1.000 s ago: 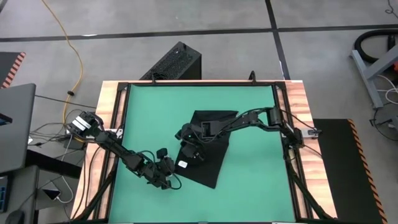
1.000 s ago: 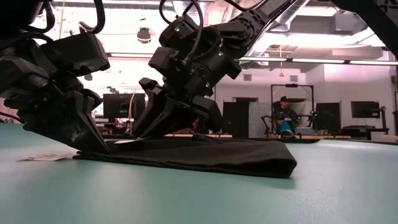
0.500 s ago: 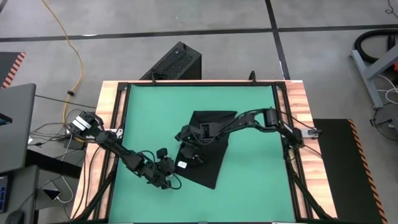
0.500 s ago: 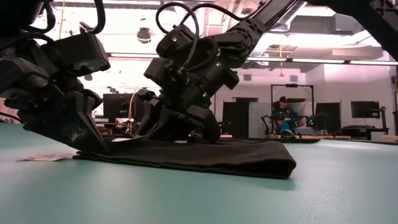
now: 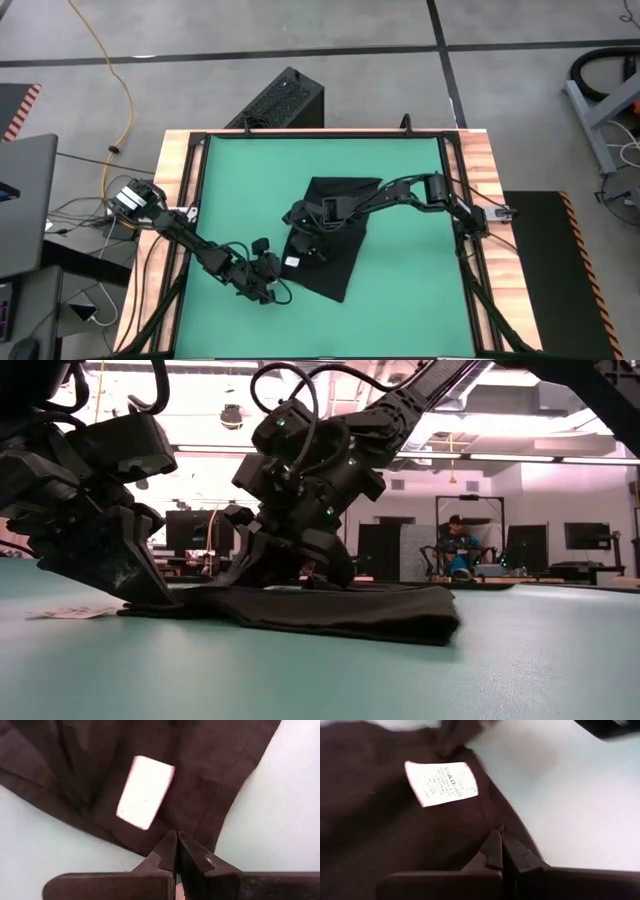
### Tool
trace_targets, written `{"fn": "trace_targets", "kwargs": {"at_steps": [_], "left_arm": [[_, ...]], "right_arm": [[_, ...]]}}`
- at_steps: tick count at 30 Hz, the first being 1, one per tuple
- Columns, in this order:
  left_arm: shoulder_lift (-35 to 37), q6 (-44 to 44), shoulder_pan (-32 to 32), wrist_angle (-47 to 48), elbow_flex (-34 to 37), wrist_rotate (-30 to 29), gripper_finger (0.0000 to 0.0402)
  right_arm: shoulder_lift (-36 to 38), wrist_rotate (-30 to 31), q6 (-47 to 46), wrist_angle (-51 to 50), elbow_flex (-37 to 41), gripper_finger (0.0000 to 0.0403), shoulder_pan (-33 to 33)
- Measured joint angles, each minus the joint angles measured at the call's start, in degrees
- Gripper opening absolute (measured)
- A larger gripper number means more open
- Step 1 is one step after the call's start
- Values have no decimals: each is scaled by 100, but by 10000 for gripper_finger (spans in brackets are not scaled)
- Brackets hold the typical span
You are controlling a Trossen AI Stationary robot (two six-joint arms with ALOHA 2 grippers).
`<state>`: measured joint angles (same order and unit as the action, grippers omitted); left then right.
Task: Roll towel into tight, uniform cylinder
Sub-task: Roll the black towel
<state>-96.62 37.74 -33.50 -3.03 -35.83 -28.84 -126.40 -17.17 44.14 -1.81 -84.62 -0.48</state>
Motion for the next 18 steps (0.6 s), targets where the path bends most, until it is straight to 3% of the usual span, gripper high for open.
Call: {"fn": "trace_targets", "kwargs": {"at_steps": [13, 18], "left_arm": [[2, -2, 2, 74, 0, -38, 0], [2, -2, 2, 74, 0, -34, 0]], "right_arm": [[150, 160, -266, 142, 0, 7, -188], [150, 251, -431, 96, 0, 48, -216]]}}
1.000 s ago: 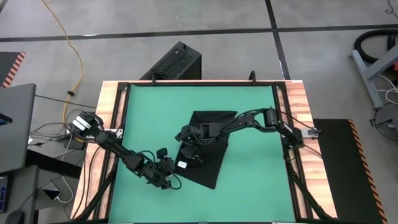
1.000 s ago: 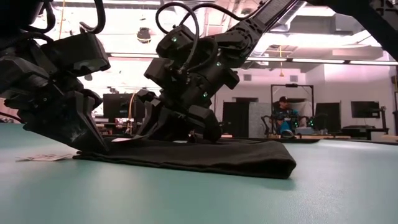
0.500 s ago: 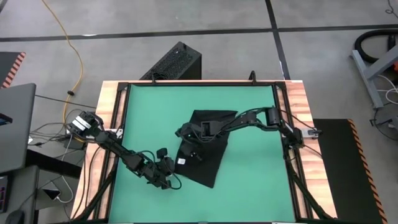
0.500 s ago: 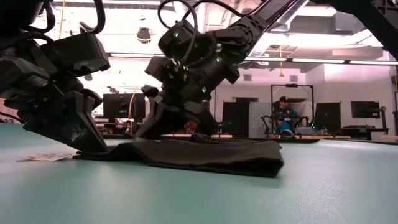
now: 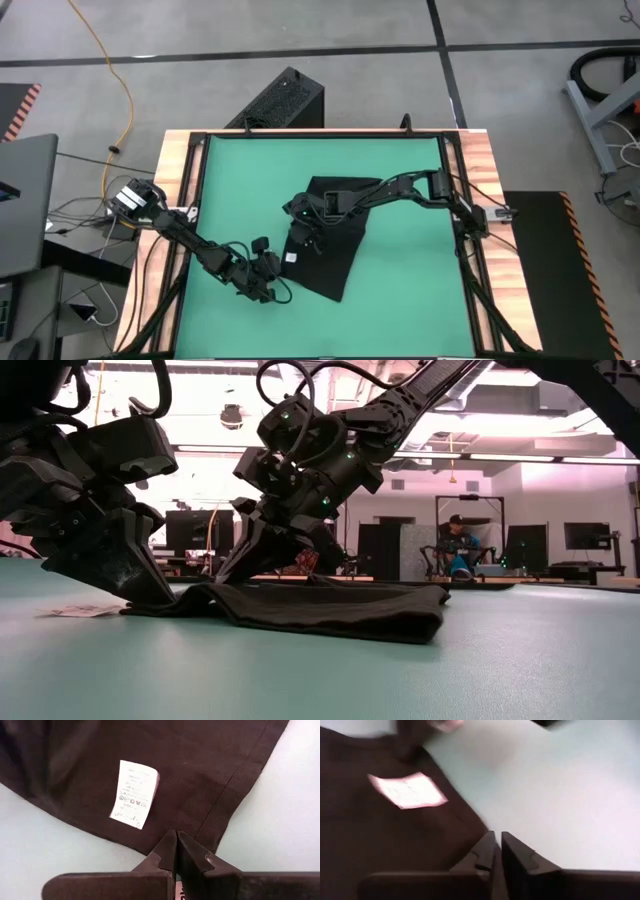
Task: Roll towel into tight, uniform cylinder
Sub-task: Roll the black towel
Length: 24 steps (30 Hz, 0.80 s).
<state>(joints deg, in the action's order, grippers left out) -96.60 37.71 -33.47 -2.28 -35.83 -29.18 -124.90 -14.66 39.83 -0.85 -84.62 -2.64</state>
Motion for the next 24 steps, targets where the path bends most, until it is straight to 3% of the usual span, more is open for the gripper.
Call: {"fn": "trace_targets", "kwargs": {"at_steps": [6, 10, 13, 24], "left_arm": [[0, 0, 0, 17, 0, 10, 0], [0, 0, 0, 20, 0, 21, 0], [0, 0, 0, 28, 0, 23, 0], [0, -48, 0, 35, 0, 25, 0]], "right_arm": [[307, 413, -50, -108, -4, 119, -116], [389, -37, -37, -388, -12, 154, -284], [387, -402, 51, -619, -7, 159, -394], [374, -345, 57, -878, -7, 149, -700]]}}
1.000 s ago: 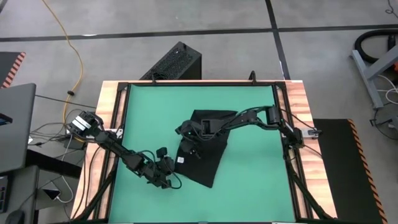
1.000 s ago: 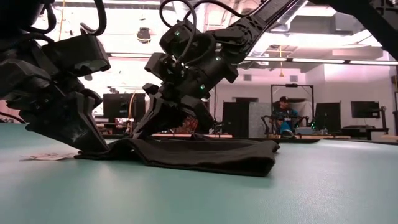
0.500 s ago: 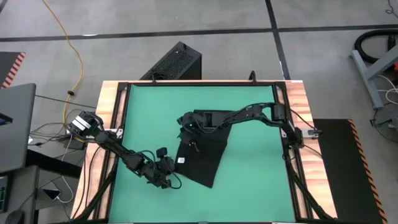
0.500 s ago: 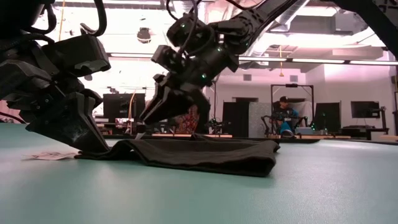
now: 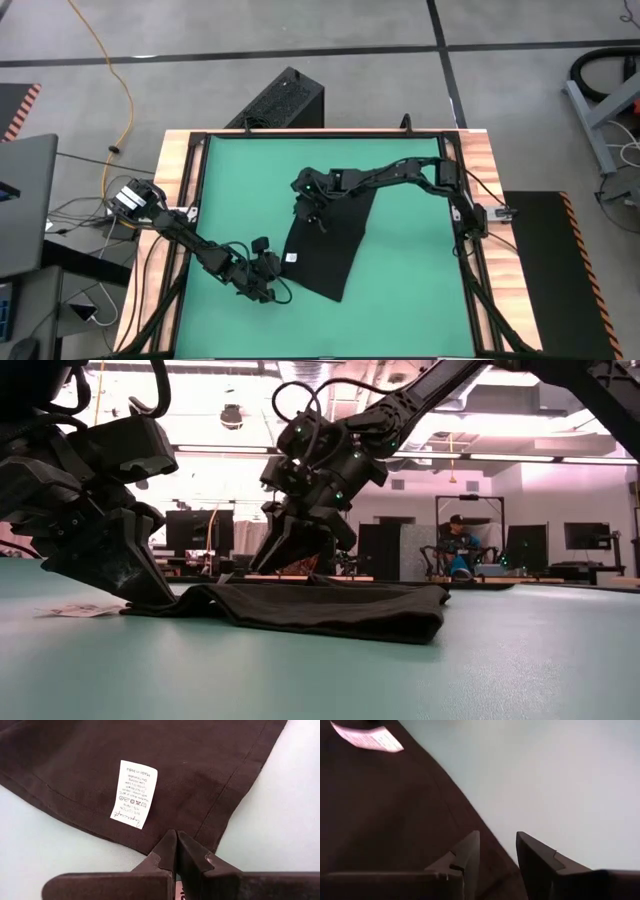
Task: Roll towel into tight, uniform cylinder
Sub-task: Roll the black towel
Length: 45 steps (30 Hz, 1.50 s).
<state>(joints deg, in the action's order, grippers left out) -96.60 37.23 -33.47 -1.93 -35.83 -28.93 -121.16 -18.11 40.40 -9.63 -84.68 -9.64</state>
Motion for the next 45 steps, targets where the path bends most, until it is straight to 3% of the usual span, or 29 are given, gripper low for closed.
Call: {"fn": "trace_targets", "kwargs": {"at_steps": [10, 30, 45], "left_arm": [[0, 2, -2, 0, 0, 2, 0], [-2, 26, -1, -2, 0, 9, 0], [-2, 4, 11, -5, 0, 17, 0]], "right_arm": [[0, -257, 79, -131, 0, 155, -97], [-304, -202, 151, 6, 7, 151, -138], [-172, 60, 226, 162, 2, 10, -95]]}}
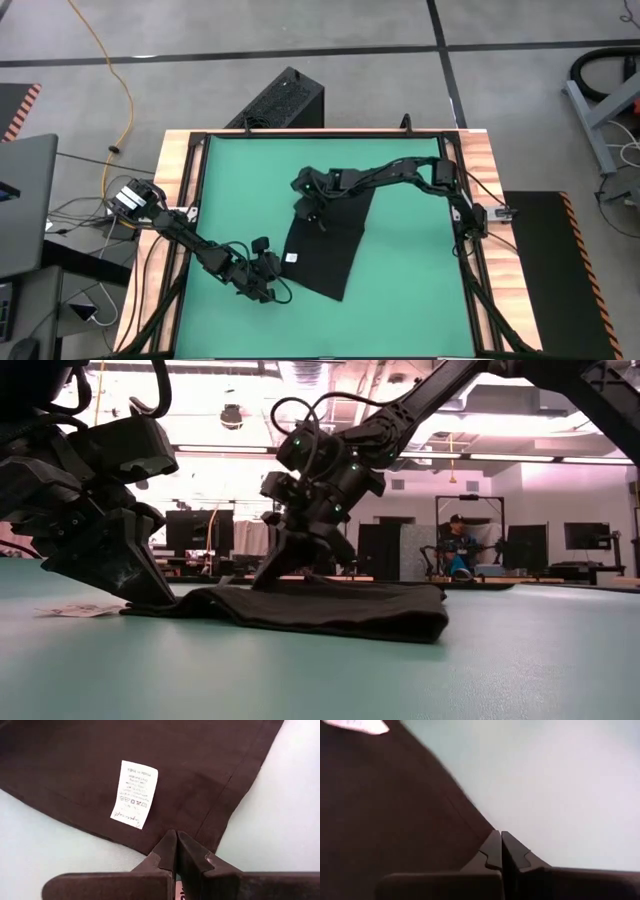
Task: Roll towel into tight, uniform cylinder
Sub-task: Roll the black towel
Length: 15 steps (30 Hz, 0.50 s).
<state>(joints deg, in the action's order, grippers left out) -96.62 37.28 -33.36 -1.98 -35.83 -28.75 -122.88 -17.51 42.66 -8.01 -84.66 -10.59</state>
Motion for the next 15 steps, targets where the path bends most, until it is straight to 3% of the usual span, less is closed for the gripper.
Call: {"fn": "trace_targets", "kwargs": {"at_steps": [8, 15], "left_arm": [[0, 0, 0, 3, 0, 1, 0], [0, 10, 2, 10, 0, 7, 0]], "right_arm": [[-5, 277, -194, 184, -4, 13, -33], [-134, 558, -418, 342, 7, 84, -94]]}}
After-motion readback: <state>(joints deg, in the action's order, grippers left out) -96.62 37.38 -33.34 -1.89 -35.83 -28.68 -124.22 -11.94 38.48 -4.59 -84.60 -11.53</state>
